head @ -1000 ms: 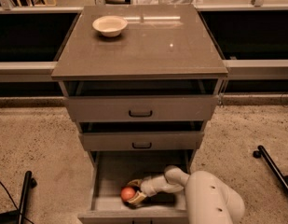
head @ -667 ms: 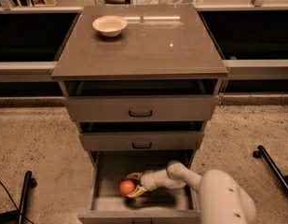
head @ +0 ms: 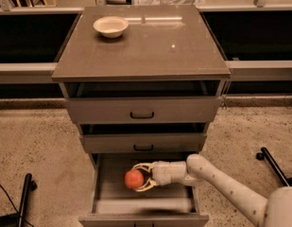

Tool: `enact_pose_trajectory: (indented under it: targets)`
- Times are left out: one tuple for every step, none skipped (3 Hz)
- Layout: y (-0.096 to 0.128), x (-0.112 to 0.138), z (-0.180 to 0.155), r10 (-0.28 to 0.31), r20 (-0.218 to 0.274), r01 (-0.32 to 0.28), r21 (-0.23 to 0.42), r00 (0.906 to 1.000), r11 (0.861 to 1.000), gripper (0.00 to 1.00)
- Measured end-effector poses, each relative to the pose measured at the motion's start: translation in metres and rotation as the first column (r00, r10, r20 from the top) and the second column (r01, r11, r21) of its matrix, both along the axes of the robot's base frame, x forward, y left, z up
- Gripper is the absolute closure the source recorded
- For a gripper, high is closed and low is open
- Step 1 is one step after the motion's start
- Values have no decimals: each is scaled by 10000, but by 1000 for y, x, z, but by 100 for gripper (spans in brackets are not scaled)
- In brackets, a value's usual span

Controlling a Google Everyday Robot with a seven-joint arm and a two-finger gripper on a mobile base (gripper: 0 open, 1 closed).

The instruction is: Pick apple from bottom drawer and place on counter

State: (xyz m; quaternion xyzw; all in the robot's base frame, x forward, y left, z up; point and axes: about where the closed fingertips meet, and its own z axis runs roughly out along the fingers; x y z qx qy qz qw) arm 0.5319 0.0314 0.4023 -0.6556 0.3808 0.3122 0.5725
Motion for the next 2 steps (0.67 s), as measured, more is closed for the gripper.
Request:
enact_pose_trajectory:
  targets:
    - [10, -37, 8, 485, -158, -482, 223, 9987, 9986, 100]
    - [11, -35, 11, 586, -209, -577, 412, 9981, 9975, 100]
